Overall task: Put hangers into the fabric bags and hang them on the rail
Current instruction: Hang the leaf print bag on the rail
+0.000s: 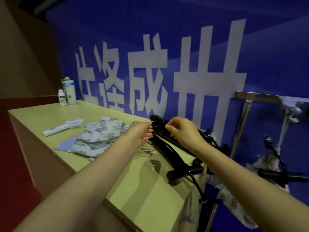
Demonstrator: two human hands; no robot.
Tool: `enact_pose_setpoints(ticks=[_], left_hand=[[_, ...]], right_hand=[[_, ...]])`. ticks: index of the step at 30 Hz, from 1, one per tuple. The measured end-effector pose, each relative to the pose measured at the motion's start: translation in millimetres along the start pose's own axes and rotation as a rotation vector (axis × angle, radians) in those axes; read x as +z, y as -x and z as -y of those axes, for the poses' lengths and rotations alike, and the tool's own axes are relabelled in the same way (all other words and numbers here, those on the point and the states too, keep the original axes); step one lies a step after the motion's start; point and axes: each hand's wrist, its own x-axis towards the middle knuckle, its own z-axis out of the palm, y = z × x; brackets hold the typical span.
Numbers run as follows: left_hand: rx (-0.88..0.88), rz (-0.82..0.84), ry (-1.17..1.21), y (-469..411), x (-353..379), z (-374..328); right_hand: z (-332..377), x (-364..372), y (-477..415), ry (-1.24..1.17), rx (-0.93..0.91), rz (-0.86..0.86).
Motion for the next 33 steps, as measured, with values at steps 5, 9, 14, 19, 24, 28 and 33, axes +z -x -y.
enact_pose_setpoints(ticks=[5, 9, 14, 19, 24, 28, 33], left_hand=[[0.071, -0.178, -0.185, -7, -66, 19], [0.107, -0.19, -0.292, -12, -91, 34], [0.136, -0.159, -0.419, -23, -94, 56], [0.206, -0.169, -0.579, -32, -83, 65], [0.272, -0.125, -0.756, -36, -66, 74], [0.256, -0.123, -0.752, -43, -60, 81], [0.294, -0.182, -0.751, -52, -65, 74]], right_hand=[[8, 59, -7, 0.176, 0.011, 0.256], [-2, 91, -12, 0.344, -0.013, 0.339], [-19, 119, -14, 0.495, -0.045, 0.348], [-25, 127, -18, 0.577, -0.094, 0.326], [-29, 133, -21, 0.628, -0.132, 0.332], [-33, 139, -24, 0.683, -0.169, 0.354], [-32, 141, -29, 0.776, -0.228, 0.408]])
